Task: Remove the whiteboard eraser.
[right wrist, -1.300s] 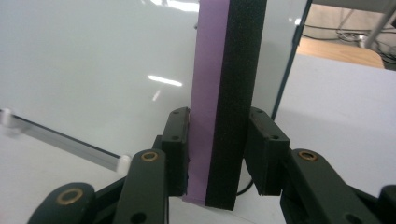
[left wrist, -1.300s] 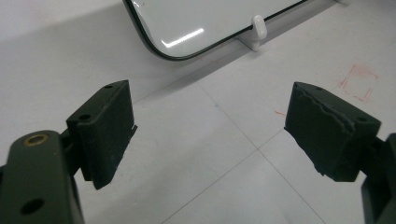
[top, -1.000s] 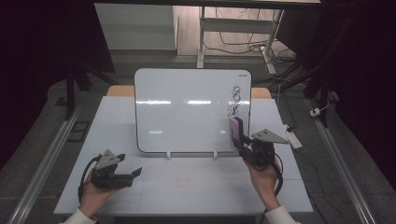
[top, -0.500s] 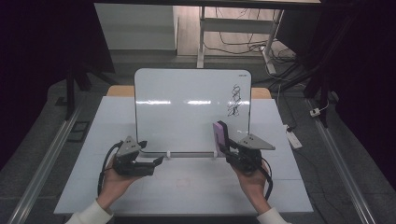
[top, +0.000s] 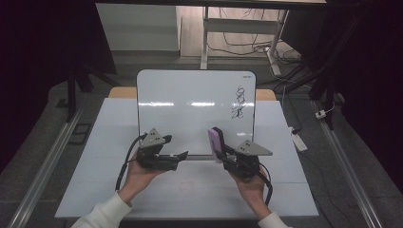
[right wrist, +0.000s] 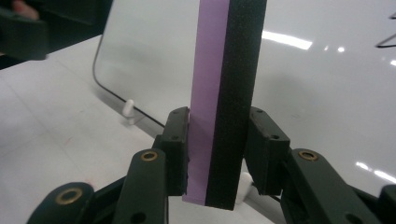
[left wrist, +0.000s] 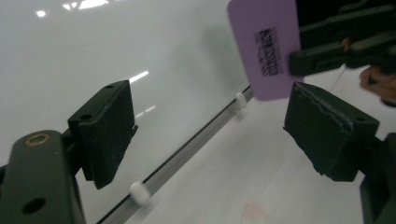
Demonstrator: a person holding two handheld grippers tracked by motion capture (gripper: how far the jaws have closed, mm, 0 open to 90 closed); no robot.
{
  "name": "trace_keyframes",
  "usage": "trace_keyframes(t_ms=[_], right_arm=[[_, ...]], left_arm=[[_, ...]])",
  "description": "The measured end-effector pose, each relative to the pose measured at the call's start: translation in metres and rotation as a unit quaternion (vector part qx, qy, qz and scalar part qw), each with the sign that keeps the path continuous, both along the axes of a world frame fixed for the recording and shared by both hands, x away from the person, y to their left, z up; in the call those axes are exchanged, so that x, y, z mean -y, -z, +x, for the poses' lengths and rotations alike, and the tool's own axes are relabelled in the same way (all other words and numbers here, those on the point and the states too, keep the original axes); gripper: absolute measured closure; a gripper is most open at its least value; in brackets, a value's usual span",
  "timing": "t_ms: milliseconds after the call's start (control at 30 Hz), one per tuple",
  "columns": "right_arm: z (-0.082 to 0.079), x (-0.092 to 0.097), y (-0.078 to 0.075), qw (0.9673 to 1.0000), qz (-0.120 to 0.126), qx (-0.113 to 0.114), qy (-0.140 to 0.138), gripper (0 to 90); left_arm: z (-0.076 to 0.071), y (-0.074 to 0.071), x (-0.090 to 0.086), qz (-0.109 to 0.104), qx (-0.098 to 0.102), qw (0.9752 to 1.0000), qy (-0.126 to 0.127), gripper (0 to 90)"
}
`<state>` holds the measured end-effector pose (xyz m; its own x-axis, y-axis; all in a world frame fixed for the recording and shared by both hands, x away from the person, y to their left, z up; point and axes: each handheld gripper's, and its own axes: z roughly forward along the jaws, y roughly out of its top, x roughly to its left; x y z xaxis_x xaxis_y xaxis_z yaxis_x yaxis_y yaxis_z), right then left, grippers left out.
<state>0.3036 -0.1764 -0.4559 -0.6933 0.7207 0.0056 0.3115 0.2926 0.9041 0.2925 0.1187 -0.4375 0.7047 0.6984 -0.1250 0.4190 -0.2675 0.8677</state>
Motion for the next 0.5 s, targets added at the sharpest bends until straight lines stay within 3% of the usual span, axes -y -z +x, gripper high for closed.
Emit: trace_keyframes(t_ms=[233,500], right_arm=[[-0.002,-0.007,0.004,0.9995,-0.005,0.001,-0.030,63.1],[-0.004,-0.012,0.007,0.9985,-0.004,0.006,-0.054,63.1]], left_arm=[[0.009,-0.003,0.017,-0.018,-0.010,0.9996,0.020,17.3],[0.014,-0.004,0.029,-0.023,-0.012,0.9991,0.032,17.7]])
